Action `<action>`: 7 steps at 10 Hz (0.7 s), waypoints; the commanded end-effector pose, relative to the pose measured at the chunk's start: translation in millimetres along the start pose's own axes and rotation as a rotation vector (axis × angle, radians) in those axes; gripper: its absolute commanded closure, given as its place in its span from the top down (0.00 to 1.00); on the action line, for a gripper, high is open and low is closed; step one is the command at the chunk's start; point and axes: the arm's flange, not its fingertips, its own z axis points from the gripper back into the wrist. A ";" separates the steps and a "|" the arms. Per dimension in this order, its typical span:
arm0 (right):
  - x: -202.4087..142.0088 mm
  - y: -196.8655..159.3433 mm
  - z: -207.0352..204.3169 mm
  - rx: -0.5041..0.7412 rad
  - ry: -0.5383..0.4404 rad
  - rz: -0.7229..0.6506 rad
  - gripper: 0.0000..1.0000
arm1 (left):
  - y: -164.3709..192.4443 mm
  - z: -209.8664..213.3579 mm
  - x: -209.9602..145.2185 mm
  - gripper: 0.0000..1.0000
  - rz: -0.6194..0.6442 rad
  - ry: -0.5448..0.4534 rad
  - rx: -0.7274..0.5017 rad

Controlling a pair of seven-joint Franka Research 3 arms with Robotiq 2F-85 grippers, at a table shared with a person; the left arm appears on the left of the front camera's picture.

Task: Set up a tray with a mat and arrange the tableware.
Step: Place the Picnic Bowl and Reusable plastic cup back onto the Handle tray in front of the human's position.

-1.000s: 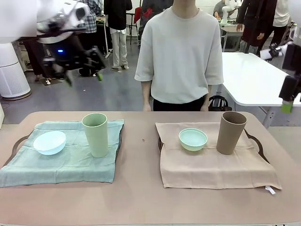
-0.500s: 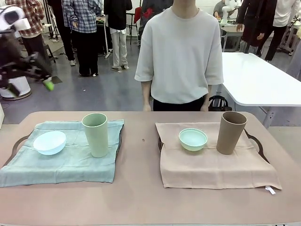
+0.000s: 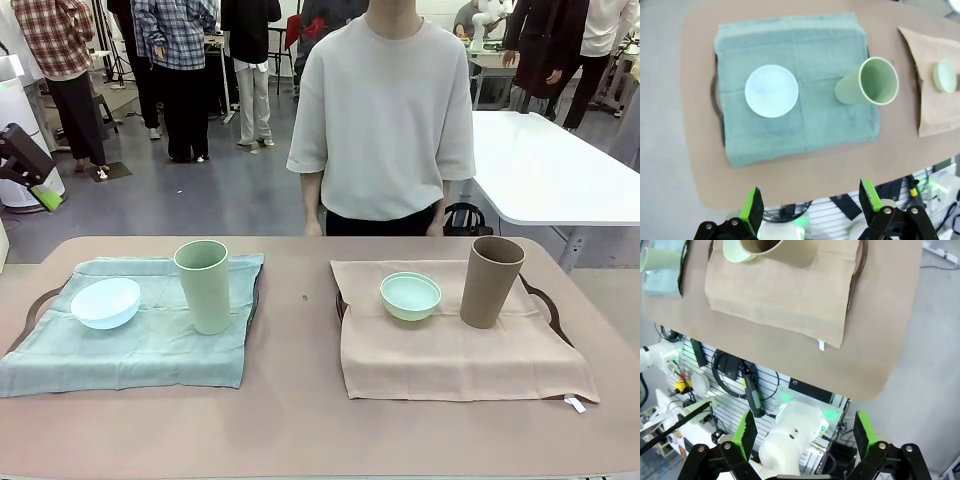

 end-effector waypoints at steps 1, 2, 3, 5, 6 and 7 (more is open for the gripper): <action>0.8 0.4 -3.4 -0.021 0.022 0.005 1.00 | -6.5 -1.4 2.3 1.00 0.025 -0.018 -0.007; 0.8 0.4 -3.4 -0.021 0.022 0.005 1.00 | 0.0 0.0 0.0 1.00 0.000 0.000 0.000; 2.2 3.1 -1.3 -0.006 0.007 0.006 1.00 | 18.7 -14.6 16.5 1.00 -0.046 0.154 0.009; -7.9 -50.8 1.5 0.277 -0.022 -0.026 1.00 | 105.4 -17.3 28.3 1.00 -0.090 0.387 -0.189; -13.3 -78.4 2.2 0.413 -0.064 -0.059 1.00 | 146.1 -18.4 31.5 1.00 -0.079 0.410 -0.319; -17.5 -100.4 -0.3 0.545 -0.108 -0.095 1.00 | 182.0 -13.4 32.9 1.00 -0.076 0.333 -0.487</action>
